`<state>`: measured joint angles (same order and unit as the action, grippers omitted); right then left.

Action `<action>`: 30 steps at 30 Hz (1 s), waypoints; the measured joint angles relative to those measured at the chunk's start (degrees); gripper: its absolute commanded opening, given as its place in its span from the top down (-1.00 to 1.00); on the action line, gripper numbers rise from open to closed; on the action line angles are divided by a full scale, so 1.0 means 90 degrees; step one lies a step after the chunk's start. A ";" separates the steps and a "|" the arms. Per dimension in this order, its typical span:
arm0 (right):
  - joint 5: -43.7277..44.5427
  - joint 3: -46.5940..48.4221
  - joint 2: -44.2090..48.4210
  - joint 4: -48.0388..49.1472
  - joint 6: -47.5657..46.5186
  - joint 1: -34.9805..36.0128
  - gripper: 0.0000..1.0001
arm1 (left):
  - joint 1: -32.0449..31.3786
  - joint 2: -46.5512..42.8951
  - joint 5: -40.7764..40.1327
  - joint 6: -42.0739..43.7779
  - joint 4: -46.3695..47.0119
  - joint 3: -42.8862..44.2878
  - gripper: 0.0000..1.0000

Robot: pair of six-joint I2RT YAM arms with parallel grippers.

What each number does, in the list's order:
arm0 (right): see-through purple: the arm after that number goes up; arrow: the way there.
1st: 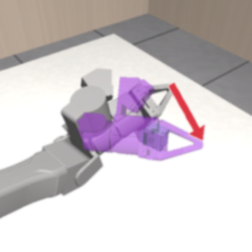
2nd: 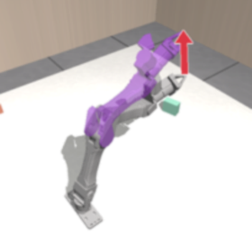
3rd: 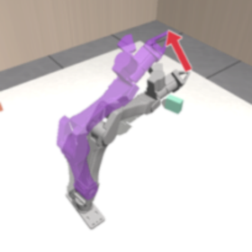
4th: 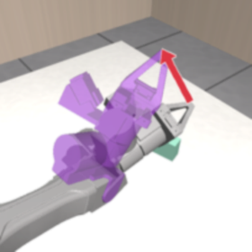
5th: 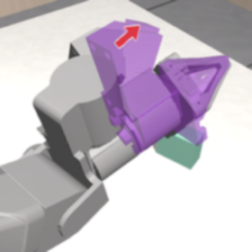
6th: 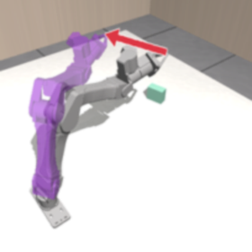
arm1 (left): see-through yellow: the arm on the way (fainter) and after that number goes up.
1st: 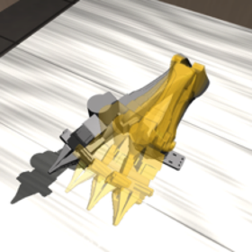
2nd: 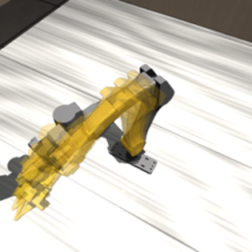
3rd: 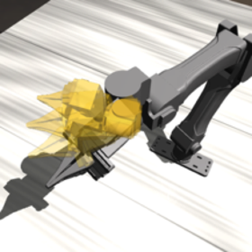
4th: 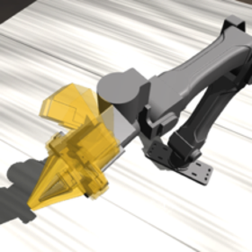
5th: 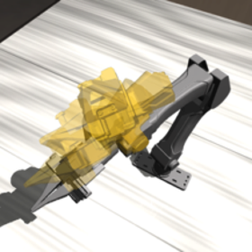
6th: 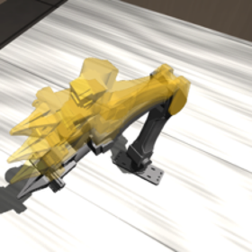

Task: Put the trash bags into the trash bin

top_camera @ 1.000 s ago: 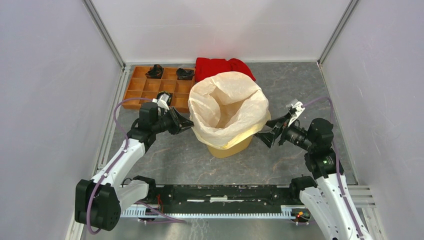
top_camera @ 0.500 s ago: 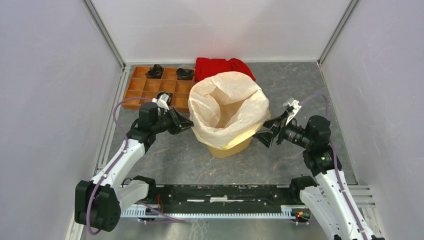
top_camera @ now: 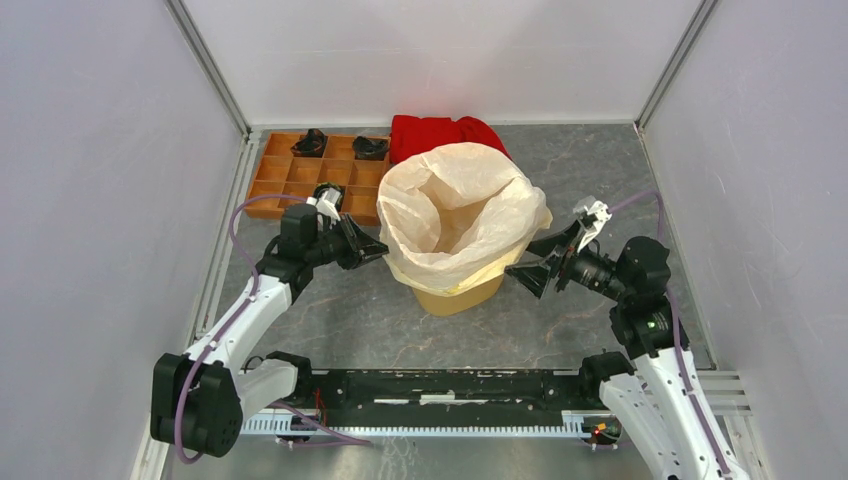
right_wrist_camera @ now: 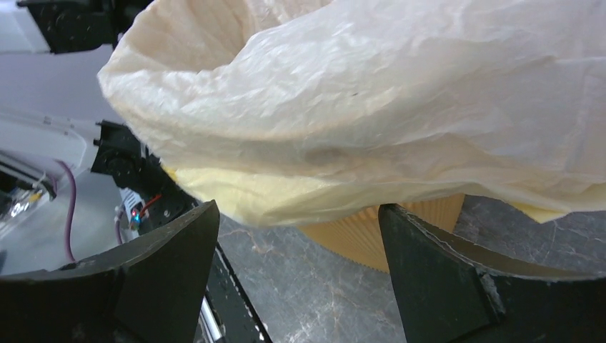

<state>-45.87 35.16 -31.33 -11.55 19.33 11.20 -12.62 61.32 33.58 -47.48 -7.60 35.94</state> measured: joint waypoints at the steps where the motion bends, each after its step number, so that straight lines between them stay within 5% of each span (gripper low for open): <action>1: 0.0143 0.0000 -0.0051 0.0102 0.0114 0.0002 -0.78 | 0.0000 -0.0005 0.0000 0.0000 0.0000 0.0000 0.58; 10: 0.0967 -0.0151 -0.0180 0.0539 0.0755 0.0029 -0.71 | 0.0000 -0.0049 0.0000 0.0000 -0.0002 0.0000 0.58; 23: 0.2453 -0.2212 -0.0345 0.1416 0.1039 0.0658 -0.68 | 0.0000 -0.0092 -0.0002 0.0000 -0.0005 0.0000 0.58; 30: 0.3291 -0.1836 0.0075 -0.0206 0.0017 0.0726 -0.80 | 0.0000 -0.0092 -0.0007 0.0010 -0.0007 0.0000 0.58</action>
<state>-16.25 18.63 -30.65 -13.41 19.49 17.74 -12.62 60.49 33.52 -47.40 -7.66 35.94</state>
